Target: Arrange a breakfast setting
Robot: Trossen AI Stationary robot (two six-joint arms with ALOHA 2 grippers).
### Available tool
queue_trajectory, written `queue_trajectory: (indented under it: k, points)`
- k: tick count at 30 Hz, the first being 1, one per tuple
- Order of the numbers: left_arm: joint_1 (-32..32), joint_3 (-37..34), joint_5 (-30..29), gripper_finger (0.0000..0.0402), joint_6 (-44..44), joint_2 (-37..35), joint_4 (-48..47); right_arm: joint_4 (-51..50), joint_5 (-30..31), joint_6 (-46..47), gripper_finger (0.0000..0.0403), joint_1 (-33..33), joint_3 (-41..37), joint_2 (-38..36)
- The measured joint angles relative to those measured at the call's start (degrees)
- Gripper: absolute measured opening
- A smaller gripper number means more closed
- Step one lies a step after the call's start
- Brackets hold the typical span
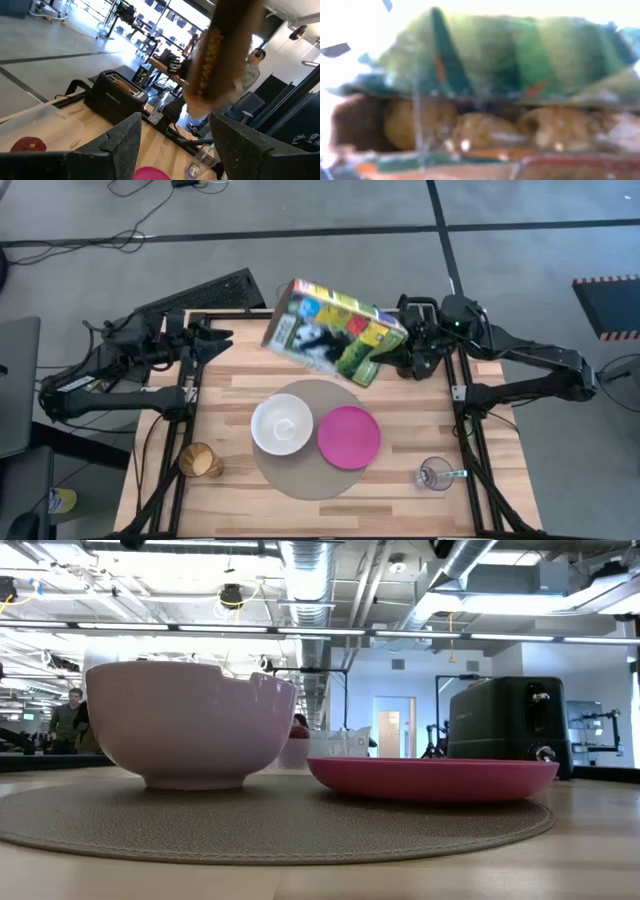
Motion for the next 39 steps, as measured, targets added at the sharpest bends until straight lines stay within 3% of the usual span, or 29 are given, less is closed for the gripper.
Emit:
queue_trajectory:
  k: [14,24,32,39]
  points:
    - [0.0,0.0,-0.5,0.022,-2.4,0.1,2.7,-12.3,-3.0,-5.0,0.0193,6.1,0.0,1.1]
    - [0.0,0.0,-1.1,0.022,-2.7,-0.3,2.5,-20.4,5.1,-4.8,0.0193,9.2,0.0,2.9]
    - [0.0,0.0,-1.1,0.022,-3.5,-1.9,2.6,-22.3,6.4,-3.0,0.0192,11.7,0.2,6.0]
    - [0.0,0.0,-1.2,0.022,-3.9,-3.9,2.6,-30.7,9.1,-5.1,0.0183,13.9,7.8,12.4]
